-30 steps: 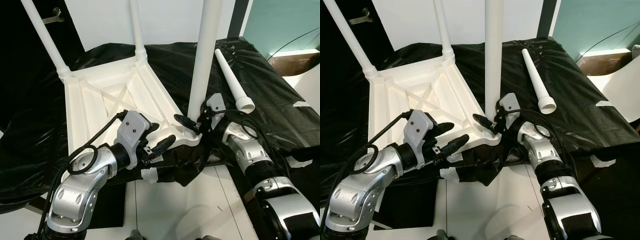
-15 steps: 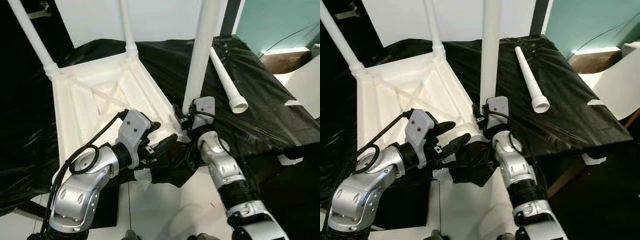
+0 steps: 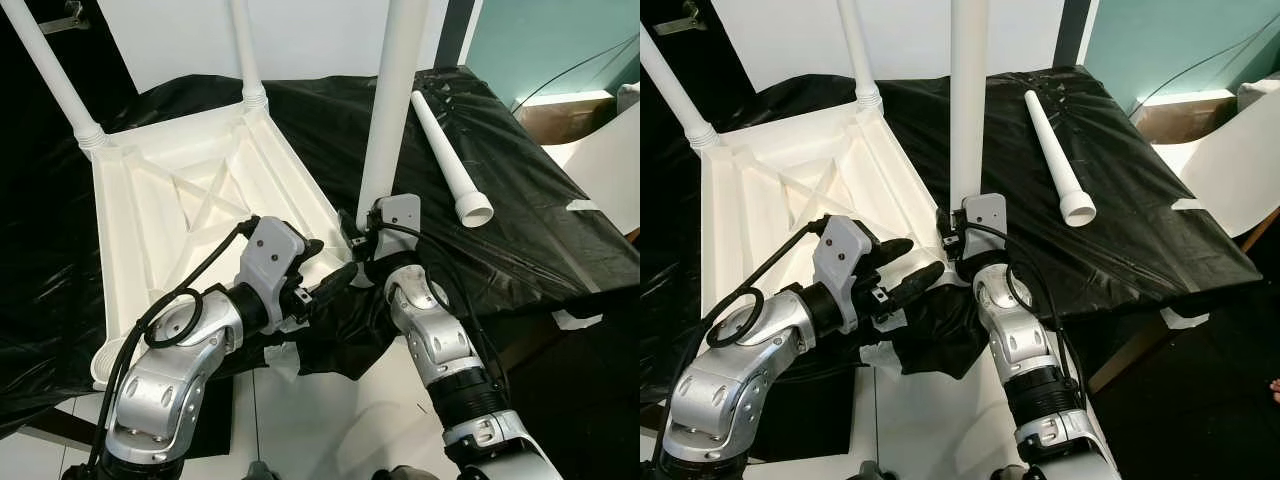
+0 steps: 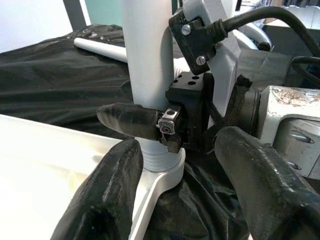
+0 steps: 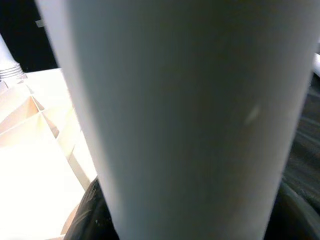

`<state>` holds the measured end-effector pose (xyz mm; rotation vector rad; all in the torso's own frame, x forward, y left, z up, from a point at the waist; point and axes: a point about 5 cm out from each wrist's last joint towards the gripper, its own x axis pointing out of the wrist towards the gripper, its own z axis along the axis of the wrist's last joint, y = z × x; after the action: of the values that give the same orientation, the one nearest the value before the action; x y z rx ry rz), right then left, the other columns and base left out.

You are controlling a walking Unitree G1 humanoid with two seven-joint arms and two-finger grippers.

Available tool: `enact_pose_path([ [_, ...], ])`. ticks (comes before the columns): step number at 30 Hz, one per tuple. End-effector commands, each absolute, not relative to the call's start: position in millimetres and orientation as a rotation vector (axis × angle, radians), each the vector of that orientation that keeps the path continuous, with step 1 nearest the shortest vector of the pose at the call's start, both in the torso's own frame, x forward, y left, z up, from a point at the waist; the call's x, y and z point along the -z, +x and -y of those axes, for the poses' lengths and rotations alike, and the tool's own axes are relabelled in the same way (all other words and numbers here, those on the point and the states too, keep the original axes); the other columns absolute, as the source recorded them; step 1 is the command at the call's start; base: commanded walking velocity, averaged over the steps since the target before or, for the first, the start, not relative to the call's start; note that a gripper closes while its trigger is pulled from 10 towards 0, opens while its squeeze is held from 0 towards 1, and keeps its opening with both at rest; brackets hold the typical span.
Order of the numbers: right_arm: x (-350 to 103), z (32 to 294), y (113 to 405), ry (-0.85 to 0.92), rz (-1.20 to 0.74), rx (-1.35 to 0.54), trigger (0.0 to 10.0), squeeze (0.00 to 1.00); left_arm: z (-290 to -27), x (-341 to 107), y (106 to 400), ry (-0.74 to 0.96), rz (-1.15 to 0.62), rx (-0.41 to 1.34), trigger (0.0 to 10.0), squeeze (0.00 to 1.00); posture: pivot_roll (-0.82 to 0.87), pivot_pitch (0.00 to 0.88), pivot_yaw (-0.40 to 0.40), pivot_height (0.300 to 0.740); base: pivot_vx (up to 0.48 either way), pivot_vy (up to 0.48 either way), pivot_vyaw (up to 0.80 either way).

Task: Building children table

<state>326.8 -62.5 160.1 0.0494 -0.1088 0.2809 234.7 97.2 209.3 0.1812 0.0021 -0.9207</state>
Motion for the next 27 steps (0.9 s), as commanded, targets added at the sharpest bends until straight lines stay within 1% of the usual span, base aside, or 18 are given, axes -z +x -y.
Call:
enact_pose_path([
  [1,-137.4,60.6,323.2,0.092,-0.026,-0.275,10.0,0.00,-100.2,-207.3,238.5,0.183,0.002,0.823,10.0,0.00,0.09,0.045,-0.008,0.740,0.000,0.000,0.00],
  [4,-138.8,62.5,323.5,0.054,-0.006,-0.287,10.0,0.00,-100.2,-206.8,238.7,0.182,0.004,0.824,10.0,0.00,0.09,0.040,-0.011,0.740,0.000,0.000,0.00],
  [5,-139.5,64.2,324.0,0.047,-0.001,-0.290,10.0,1.00,-99.8,-206.5,238.6,0.182,0.004,0.825,10.0,0.00,0.09,0.037,-0.013,0.740,0.000,0.000,0.00],
  [10,-148.1,74.2,325.5,0.025,0.070,-0.369,10.0,1.00,-97.7,-200.8,237.5,0.188,-0.009,0.824,10.0,0.00,0.09,0.030,-0.013,0.740,0.000,0.000,0.00],
  [14,-149.9,80.1,326.9,0.026,0.082,-0.411,10.0,1.00,-97.6,-198.3,237.6,0.193,-0.015,0.815,10.0,0.00,0.09,0.027,-0.014,0.740,0.000,0.000,0.00],
  [16,-151.7,87.7,329.3,0.009,0.094,-0.473,10.0,1.00,-97.8,-195.2,238.2,0.199,-0.023,0.799,10.0,0.00,0.08,0.025,-0.013,0.740,0.000,0.000,0.00],
  [17,-151.7,87.7,329.3,0.009,0.094,-0.473,10.0,1.00,-97.8,-195.2,238.2,0.199,-0.023,0.799,10.0,0.00,0.08,0.025,-0.013,0.740,0.000,0.000,0.00],
  [18,-152.4,91.0,330.8,0.002,0.093,-0.524,10.0,1.00,-98.0,-193.5,238.5,0.204,-0.026,0.790,10.0,0.00,0.08,0.024,-0.015,0.740,0.000,0.000,0.00],
  [19,-154.1,96.0,334.2,-0.008,0.093,-0.573,10.0,0.00,-98.6,-190.6,239.8,0.218,-0.031,0.770,10.0,0.00,0.08,0.021,-0.015,0.740,0.000,0.000,0.00],
  [22,-160.0,105.4,342.1,-0.052,0.100,-0.692,10.0,0.00,-99.9,-184.0,242.3,0.244,-0.050,0.724,10.0,0.00,0.08,0.021,-0.014,0.740,0.000,0.000,0.00],
  [26,-162.7,106.8,345.4,-0.071,0.102,-0.748,10.0,0.00,-99.7,-182.1,243.8,0.237,-0.055,0.701,10.0,0.00,0.08,0.020,-0.008,0.740,0.000,0.000,0.00],
  [27,-164.2,107.4,347.9,-0.100,0.096,-0.797,10.0,0.00,-99.1,-179.9,244.9,0.244,-0.059,0.681,10.0,0.00,0.08,0.018,-0.006,0.740,0.000,0.000,0.00],
])
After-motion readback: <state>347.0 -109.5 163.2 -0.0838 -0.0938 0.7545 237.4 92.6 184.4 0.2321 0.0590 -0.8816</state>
